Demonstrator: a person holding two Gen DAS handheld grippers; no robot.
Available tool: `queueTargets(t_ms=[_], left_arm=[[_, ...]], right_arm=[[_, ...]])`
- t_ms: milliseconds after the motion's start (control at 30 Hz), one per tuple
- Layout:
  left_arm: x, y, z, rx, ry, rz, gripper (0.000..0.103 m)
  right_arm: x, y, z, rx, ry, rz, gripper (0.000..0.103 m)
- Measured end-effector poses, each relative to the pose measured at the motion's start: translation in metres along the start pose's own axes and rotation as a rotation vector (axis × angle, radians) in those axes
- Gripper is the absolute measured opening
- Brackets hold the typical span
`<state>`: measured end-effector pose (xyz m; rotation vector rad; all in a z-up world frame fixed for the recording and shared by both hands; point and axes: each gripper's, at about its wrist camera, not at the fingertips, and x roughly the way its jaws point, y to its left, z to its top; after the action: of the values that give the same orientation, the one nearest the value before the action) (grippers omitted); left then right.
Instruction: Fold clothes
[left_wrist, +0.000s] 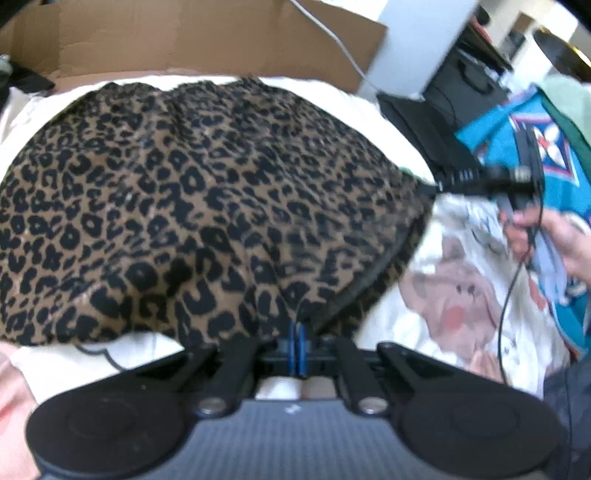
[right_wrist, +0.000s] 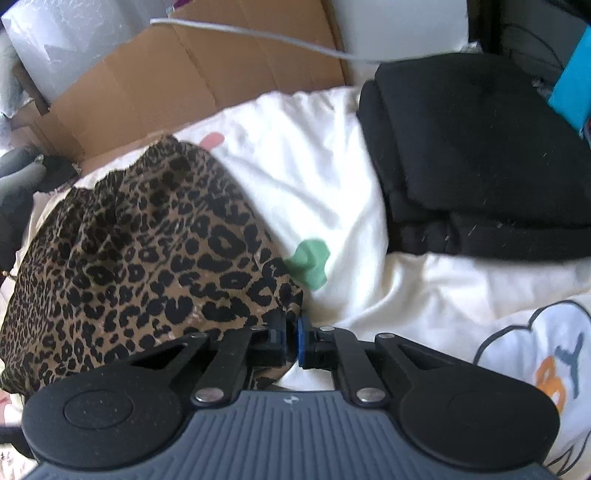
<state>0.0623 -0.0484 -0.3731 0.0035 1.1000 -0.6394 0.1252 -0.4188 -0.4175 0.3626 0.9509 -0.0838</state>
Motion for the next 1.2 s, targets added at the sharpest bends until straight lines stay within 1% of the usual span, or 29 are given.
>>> queueTargets(t_ms=[33, 133, 167, 200, 267, 367, 433, 467, 500, 533, 567, 633, 700, 767, 833, 933, 1000, 1033, 1067, 1133, 1167, 1200], left_arm=[[0.003, -0.001, -0.002, 0.002, 0.022, -0.013, 0.003], [0.002, 0.004, -0.003, -0.024, 0.036, -0.03, 0.007], [0.0, 0.007, -0.002, -0.053, 0.036, -0.044, 0.009], [-0.002, 0.011, -0.001, -0.077, 0.035, -0.055, 0.013], [-0.009, 0.014, -0.003, -0.103, 0.027, -0.067, 0.017], [-0.019, 0.024, -0.005, -0.123, 0.011, -0.048, 0.021], [-0.028, 0.035, -0.009, -0.148, -0.004, -0.016, 0.024], [-0.032, 0.042, -0.012, -0.166, -0.011, 0.014, 0.029], [-0.035, 0.051, -0.016, -0.193, -0.018, 0.056, 0.032], [-0.037, 0.059, -0.019, -0.227, -0.022, 0.086, 0.033], [-0.039, 0.068, -0.022, -0.263, -0.027, 0.11, 0.033], [-0.037, 0.085, -0.027, -0.34, -0.034, 0.126, 0.033], [-0.033, 0.096, -0.032, -0.395, -0.041, 0.126, 0.034], [-0.025, 0.099, -0.034, -0.426, -0.047, 0.107, 0.034], [-0.02, 0.097, -0.034, -0.444, -0.054, 0.062, 0.034], [-0.009, 0.085, -0.035, -0.443, -0.056, -0.023, 0.034], [-0.001, 0.074, -0.034, -0.41, -0.021, -0.029, 0.033], [0.002, 0.071, -0.034, -0.409, -0.012, -0.022, 0.032], [0.003, 0.073, -0.036, -0.444, -0.016, -0.035, 0.03], [0.004, 0.077, -0.04, -0.523, -0.026, -0.074, 0.019], [0.004, 0.077, -0.041, -0.531, -0.03, -0.082, 0.009], [0.004, 0.076, -0.042, -0.532, -0.035, -0.086, 0.008]], right_arm=[[-0.001, -0.001, 0.0, 0.007, -0.005, -0.004, 0.003], [-0.002, 0.0, -0.002, 0.004, -0.012, -0.024, 0.003], [-0.002, 0.0, -0.002, 0.003, -0.015, -0.035, 0.003], [-0.003, 0.001, -0.002, 0.003, -0.018, -0.045, 0.003], [-0.005, 0.0, 0.002, 0.003, -0.027, -0.061, 0.002], [-0.006, 0.002, 0.008, -0.01, -0.035, -0.086, 0.003], [-0.001, 0.003, 0.009, -0.016, -0.018, -0.102, 0.003], [0.001, 0.003, 0.008, -0.013, -0.001, -0.111, 0.004], [0.003, 0.003, 0.008, -0.009, 0.015, -0.121, 0.007], [0.002, 0.005, 0.007, -0.012, 0.013, -0.142, 0.016], [0.0, 0.007, 0.006, -0.02, 0.008, -0.159, 0.02], [-0.008, 0.013, 0.003, -0.037, 0.0, -0.172, 0.039], [-0.015, 0.016, 0.001, -0.033, -0.002, -0.153, 0.041], [-0.023, 0.022, 0.0, -0.031, 0.001, -0.135, 0.041], [-0.031, 0.029, -0.002, -0.037, 0.003, -0.117, 0.041], [-0.042, 0.047, -0.004, -0.059, 0.01, -0.074, 0.041], [-0.047, 0.059, -0.004, -0.071, 0.015, -0.042, 0.041], [-0.05, 0.065, -0.004, -0.077, 0.016, -0.026, 0.041], [-0.051, 0.073, -0.004, -0.079, 0.021, -0.011, 0.041], [-0.051, 0.085, -0.004, -0.058, 0.044, 0.035, 0.041], [-0.051, 0.091, -0.005, -0.049, 0.054, 0.059, 0.041], [-0.051, 0.099, -0.007, -0.061, 0.059, 0.078, 0.041]])
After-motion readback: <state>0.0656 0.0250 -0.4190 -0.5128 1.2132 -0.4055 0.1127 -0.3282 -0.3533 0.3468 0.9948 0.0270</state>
